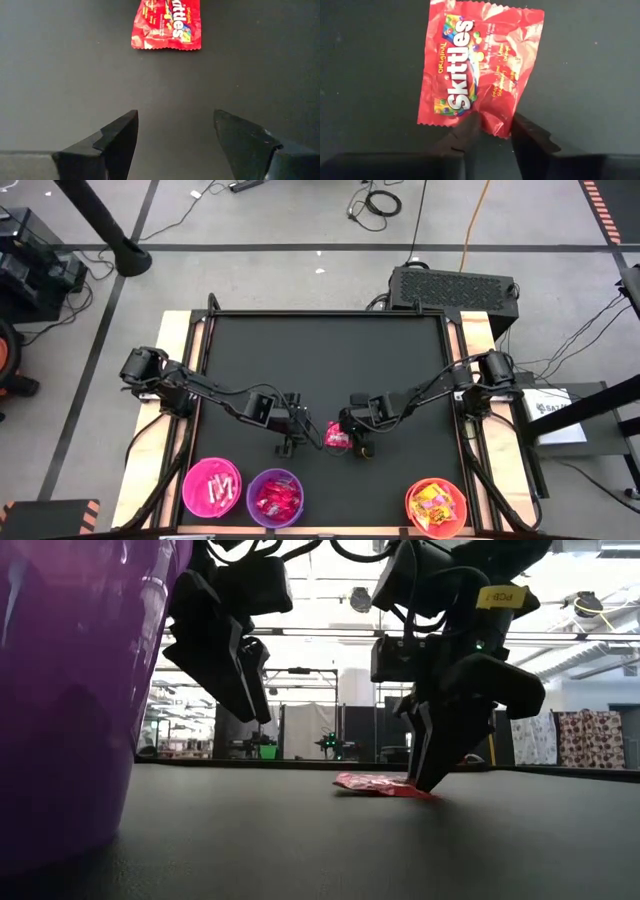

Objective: Sort candy by brand, put in halloween buckets
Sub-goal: Put the red candy into the violet bucket

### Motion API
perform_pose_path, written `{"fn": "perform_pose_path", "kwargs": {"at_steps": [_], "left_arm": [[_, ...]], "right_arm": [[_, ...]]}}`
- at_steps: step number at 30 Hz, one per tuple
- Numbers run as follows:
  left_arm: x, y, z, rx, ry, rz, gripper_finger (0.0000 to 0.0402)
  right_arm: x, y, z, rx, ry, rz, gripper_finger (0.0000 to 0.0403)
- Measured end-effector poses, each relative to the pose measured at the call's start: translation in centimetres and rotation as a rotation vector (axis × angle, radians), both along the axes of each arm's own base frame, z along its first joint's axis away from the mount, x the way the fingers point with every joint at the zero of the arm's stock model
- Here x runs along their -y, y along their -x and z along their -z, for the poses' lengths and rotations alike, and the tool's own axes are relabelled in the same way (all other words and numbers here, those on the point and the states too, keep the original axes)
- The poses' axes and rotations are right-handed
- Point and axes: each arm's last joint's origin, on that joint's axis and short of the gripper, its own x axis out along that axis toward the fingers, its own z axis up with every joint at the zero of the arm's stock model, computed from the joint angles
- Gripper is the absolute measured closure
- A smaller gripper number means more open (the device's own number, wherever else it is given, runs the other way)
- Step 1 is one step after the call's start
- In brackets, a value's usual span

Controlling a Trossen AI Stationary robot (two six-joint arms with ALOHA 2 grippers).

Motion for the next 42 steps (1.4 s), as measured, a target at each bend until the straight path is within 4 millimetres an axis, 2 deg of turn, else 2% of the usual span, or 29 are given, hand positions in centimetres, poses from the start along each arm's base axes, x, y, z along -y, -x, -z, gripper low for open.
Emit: {"fn": "perform_pose_path", "kwargs": {"at_steps": [9,16,18,24,28,34,39,42], "left_arm": [[0.0,0.0,0.0,0.001,0.0,0.0,0.0135],[0.0,0.0,0.0,0.002,0.0,0.0,0.0135],[0.0,0.0,0.0,0.003,-0.002,0.003,0.0135],[-0.3,0.0,-0.5,0.039,-0.065,-0.052,0.0135],[-0.6,0.2,-2.7,0.109,-0.031,-0.116,0.0135],[-1.2,1.2,-7.8,0.321,-0.031,-0.274,0.0135],[-1.8,1.9,-11.0,0.539,-0.066,-0.397,0.0135],[-1.9,1.9,-12.2,0.627,-0.06,-0.401,0.0135]], "right_arm": [[0.0,0.0,0.1,-0.003,0.001,0.0,0.0395],[0.1,0.3,-0.6,-0.013,0.007,-0.002,0.0395],[0.1,0.5,-1.5,-0.01,0.009,-0.003,0.04],[-0.3,1.6,-6.3,0.065,0.006,0.026,0.0402],[-0.7,3.3,-10.0,0.145,0.129,0.129,0.0402],[-1.3,6.2,-14.5,0.375,0.395,0.398,0.0403],[-2.1,7.5,-16.6,0.596,0.599,0.54,0.0403],[-2.9,7.7,-17.4,0.726,0.666,0.629,0.0403]]}}
